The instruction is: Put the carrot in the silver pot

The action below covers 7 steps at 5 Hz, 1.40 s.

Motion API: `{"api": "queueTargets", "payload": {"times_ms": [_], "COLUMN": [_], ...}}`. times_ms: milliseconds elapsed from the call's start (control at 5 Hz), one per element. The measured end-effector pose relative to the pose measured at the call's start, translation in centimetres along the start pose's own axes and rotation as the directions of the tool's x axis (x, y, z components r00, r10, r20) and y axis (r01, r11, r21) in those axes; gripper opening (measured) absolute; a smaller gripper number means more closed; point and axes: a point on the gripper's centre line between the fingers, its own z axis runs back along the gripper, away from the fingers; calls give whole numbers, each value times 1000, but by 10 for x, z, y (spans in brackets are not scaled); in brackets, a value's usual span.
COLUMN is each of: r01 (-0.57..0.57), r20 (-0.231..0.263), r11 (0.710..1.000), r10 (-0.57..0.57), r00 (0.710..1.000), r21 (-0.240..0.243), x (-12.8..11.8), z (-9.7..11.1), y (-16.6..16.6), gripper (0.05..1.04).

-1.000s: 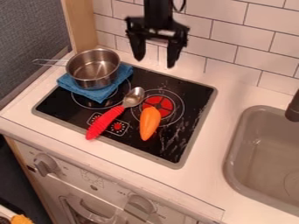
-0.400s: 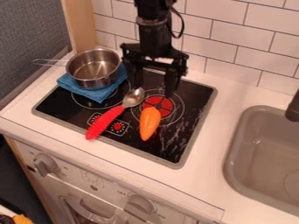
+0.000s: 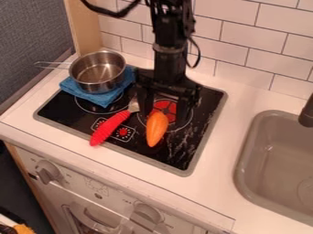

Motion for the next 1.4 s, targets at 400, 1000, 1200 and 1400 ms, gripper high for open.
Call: {"api": "queueTargets", "payload": {"times_ms": [400, 1000, 1200, 1400], "r01": [-22, -45, -46, -117], "r20": [-123, -108, -22, 117], "r11": [999, 998, 997, 993], "r10": [25, 50, 47, 114], "r00": [992, 993, 999, 987], "r21": [29, 53, 62, 18], "x": [-2, 2, 19, 48], "z": [-15, -10, 17, 52], "y": [4, 6, 8, 27], "gripper": [952, 607, 607, 607]}}
